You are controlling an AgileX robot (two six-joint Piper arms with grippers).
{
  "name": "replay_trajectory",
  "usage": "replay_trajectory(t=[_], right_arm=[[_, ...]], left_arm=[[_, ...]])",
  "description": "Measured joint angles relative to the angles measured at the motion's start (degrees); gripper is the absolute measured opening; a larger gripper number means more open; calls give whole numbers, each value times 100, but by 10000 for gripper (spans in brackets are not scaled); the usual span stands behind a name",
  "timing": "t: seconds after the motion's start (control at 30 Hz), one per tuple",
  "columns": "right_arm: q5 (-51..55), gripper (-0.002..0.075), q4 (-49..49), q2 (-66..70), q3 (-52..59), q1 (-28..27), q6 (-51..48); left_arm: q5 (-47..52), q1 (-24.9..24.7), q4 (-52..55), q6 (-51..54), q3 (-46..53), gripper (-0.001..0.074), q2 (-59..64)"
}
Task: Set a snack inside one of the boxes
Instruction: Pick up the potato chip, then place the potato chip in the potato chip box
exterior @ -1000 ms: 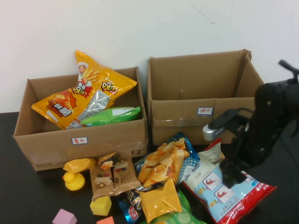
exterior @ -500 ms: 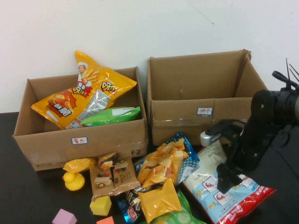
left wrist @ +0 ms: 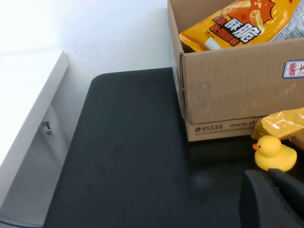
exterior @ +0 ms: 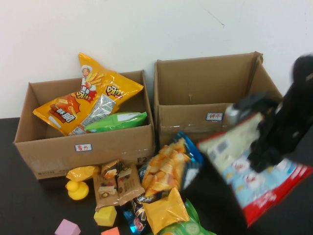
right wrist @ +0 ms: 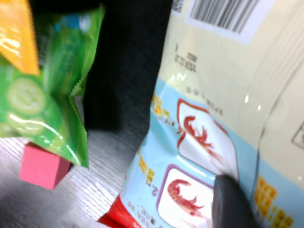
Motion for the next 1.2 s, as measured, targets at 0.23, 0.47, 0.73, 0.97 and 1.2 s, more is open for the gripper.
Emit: replay_trajectory(t=[0.23, 0.47, 0.73, 0.97, 1.2], right_arm=[[-876, 259, 177, -1882, 0, 285, 161], [-3681, 259, 386, -1826, 9, 1168, 161], [-6916, 259, 504, -455, -297, 1933, 161], [-7007, 258, 514, 1138, -1678, 2178, 161], [-6886, 258, 529, 2463, -3052, 2264, 161]], left_arm=[[0, 0, 0, 0, 0, -3, 0], [0, 0, 0, 0, 0, -3, 0], [0, 0, 0, 0, 0, -3, 0], [0, 0, 0, 0, 0, -3, 0], [0, 0, 0, 0, 0, -3, 0]])
